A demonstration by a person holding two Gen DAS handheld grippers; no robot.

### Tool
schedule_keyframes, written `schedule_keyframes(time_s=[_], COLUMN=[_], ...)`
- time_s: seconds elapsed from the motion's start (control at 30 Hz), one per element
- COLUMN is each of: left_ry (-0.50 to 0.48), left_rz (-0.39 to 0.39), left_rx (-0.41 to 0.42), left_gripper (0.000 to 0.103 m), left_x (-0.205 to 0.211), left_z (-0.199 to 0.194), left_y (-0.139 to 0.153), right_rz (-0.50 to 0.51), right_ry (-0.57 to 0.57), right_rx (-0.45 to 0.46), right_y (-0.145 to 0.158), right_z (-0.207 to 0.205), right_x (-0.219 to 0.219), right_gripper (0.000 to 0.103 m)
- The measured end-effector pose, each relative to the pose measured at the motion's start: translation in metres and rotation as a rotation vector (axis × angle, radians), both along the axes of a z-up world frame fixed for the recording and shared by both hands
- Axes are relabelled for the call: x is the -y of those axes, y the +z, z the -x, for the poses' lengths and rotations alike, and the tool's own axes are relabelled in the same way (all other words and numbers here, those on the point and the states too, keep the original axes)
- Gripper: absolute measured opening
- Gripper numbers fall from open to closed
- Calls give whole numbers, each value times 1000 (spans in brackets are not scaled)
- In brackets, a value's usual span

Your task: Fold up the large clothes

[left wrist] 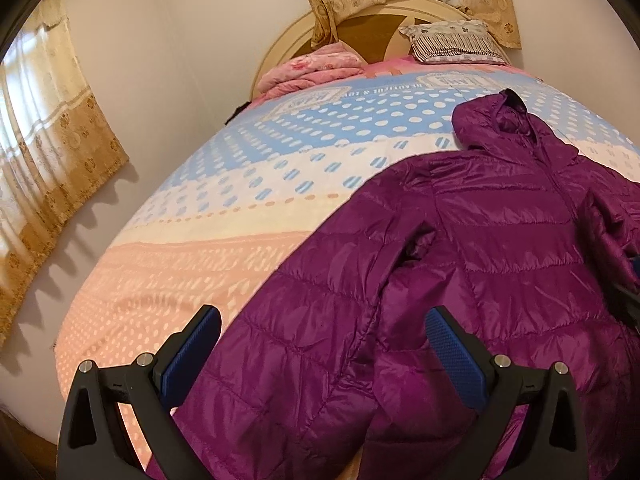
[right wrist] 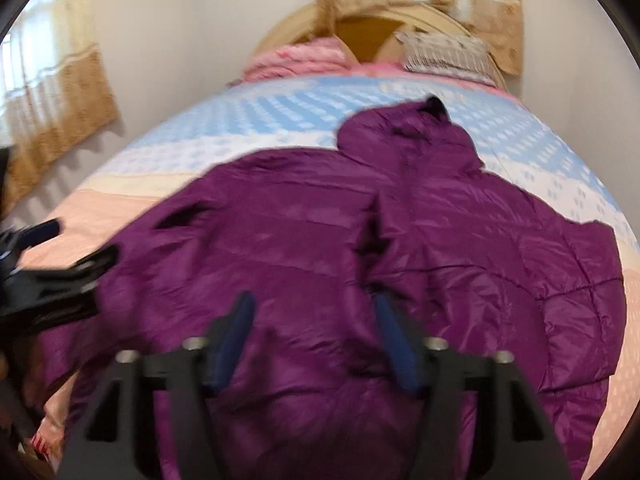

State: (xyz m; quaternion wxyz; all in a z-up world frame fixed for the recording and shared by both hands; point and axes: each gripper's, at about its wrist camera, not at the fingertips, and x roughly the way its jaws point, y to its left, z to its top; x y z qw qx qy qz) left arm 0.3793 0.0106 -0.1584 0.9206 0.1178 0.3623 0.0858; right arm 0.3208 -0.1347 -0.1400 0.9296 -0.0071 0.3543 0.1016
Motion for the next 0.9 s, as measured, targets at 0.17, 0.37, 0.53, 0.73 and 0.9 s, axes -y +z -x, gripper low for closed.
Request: schedule_keyframes(time_s=[0.17, 0.37, 0.53, 0.73, 0.9], left_ry=[-50, -187, -278, -334, -318], left_rz=[18, 77, 87, 124, 124], left_rx=[37, 16, -25, -180, -110], left_gripper=[102, 102, 102, 14, 12], left_x=[34, 112, 171, 201, 179], left_z=[3, 0, -16, -42, -37], left_y=[20, 25, 6, -33, -18], right_rz=[-56, 89, 110, 94, 97], right_ry=[-98, -331, -389, -421, -456], right_rx=[57, 71, 14, -8, -23], right_y=[22, 13, -12, -29, -33], right_z=[40, 59, 65, 73, 81], right_x=[53, 121, 152, 180, 198], right_gripper=[68, 75, 77, 82, 83])
